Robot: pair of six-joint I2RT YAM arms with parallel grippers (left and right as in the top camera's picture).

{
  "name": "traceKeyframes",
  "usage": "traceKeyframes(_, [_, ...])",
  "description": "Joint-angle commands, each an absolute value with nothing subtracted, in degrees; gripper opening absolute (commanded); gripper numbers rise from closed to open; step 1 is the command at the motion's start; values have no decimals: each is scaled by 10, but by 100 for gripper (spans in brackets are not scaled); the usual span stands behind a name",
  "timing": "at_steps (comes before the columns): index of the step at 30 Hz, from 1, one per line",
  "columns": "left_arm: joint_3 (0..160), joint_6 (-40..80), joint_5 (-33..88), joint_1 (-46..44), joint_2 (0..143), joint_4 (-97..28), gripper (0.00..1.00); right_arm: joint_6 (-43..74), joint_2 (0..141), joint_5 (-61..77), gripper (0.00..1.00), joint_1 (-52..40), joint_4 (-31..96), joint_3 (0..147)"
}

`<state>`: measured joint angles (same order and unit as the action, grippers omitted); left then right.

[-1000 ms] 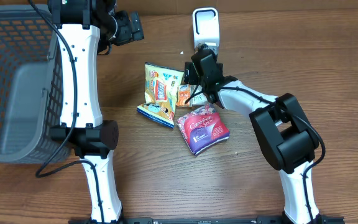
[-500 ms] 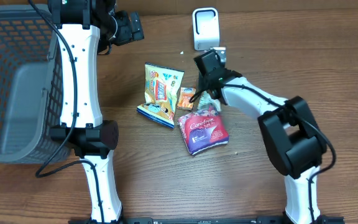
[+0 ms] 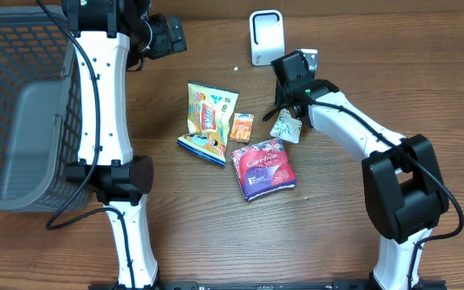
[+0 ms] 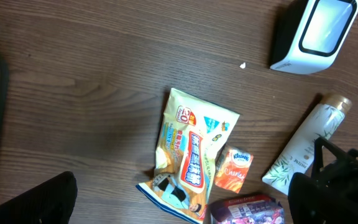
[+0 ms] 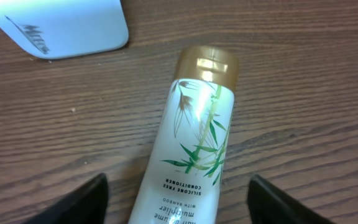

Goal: Scan the item barcode
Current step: 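Lift the bottle with the right gripper and move it rightward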

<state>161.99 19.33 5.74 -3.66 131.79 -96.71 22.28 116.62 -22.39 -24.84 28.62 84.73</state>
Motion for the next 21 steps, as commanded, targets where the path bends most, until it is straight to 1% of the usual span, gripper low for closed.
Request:
traceKeyframes(1, [1624, 193, 55, -36, 1313, -968, 100, 227, 1119, -197, 78, -250, 285, 853])
traceKeyframes(2, [1624, 193, 55, -36, 1313, -968, 100, 232, 1119, -177, 82, -250, 287, 853])
traceKeyframes(4, [1624, 193, 55, -36, 1313, -968, 100, 276, 1123, -138, 84, -250, 300, 851])
traceKeyframes(6, [1624, 193, 55, -36, 1312, -968, 100, 315, 1133, -128, 87, -250, 306, 851])
traceKeyframes(8, [1624, 193, 55, -36, 1313, -968, 99, 335, 1144, -130, 87, -250, 305, 851])
traceKeyframes(10, [1624, 193, 55, -36, 1313, -968, 100, 363, 1162, -130, 87, -250, 299, 851])
traceKeyframes(12, [1624, 193, 55, -36, 1312, -968, 100, 355, 1178, -135, 85, -250, 288, 851])
traceKeyframes(16, [1624, 193, 55, -36, 1313, -968, 100, 356, 1194, -226, 84, -250, 290, 851])
traceKeyframes(18, [1624, 193, 55, -36, 1313, -968, 100, 356, 1195, -246, 83, -250, 288, 851])
traceKeyframes(19, [1624, 193, 55, -36, 1313, -968, 100, 356, 1195, -265, 79, -250, 280, 851])
traceKeyframes(21, [1624, 193, 55, -36, 1312, -968, 100, 356, 1195, -265, 77, -250, 269, 851])
